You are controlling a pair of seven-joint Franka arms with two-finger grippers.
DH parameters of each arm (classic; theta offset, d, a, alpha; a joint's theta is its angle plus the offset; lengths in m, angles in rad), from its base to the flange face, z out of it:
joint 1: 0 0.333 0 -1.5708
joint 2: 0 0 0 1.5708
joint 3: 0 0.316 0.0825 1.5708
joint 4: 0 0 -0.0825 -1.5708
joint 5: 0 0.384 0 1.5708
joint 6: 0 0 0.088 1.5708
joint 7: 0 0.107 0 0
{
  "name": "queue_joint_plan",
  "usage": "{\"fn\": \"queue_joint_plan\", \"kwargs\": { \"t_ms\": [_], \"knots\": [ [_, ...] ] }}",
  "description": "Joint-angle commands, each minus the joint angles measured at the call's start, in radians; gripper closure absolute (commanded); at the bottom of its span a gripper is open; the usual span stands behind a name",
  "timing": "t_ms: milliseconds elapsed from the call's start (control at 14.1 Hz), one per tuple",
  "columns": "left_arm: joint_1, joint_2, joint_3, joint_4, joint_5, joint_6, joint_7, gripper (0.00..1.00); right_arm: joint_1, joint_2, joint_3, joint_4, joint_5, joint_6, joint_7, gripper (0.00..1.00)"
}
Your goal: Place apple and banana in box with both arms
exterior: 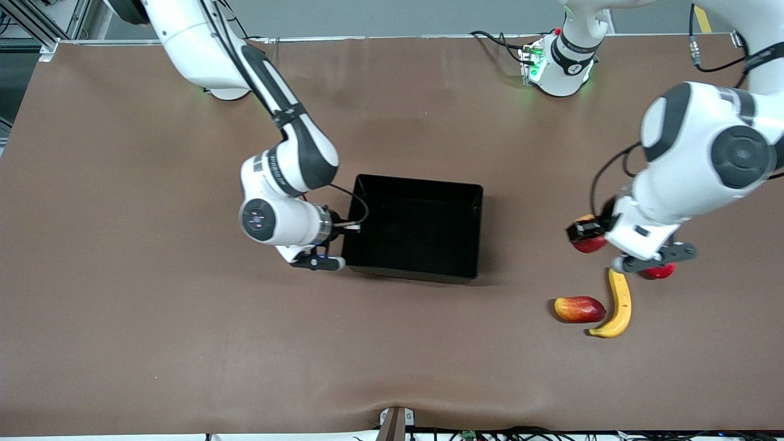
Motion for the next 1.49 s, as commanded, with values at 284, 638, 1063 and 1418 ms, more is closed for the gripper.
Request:
{"fn": "queue_joint_plan", "kwargs": {
  "t_ms": [284,638,1063,1418],
  "knots": [
    [-0.208,0.11,-0.007,0.007,0.066,0.056,-0.285,1.0,0.038,0.08,-0.011,0.07,0.003,0.055,0.005,1.0],
    [-0.313,0.229,-0.008,0.007,0.099,0.153,-0.433,1.0,0.047,0.065,-0.015,0.073,-0.014,0.068,0.006,0.01],
    [-0.346,0.358,-0.008,0.004,0.1,0.225,-0.44,1.0,-0.054,-0.031,-0.019,0.151,-0.017,-0.235,0.005,0.0],
    [-0.363,0.41,-0.011,-0.026,0.093,0.231,-0.42,0.99,-0.15,-0.063,-0.022,0.33,-0.102,-0.495,0.003,0.0]
  ]
}}
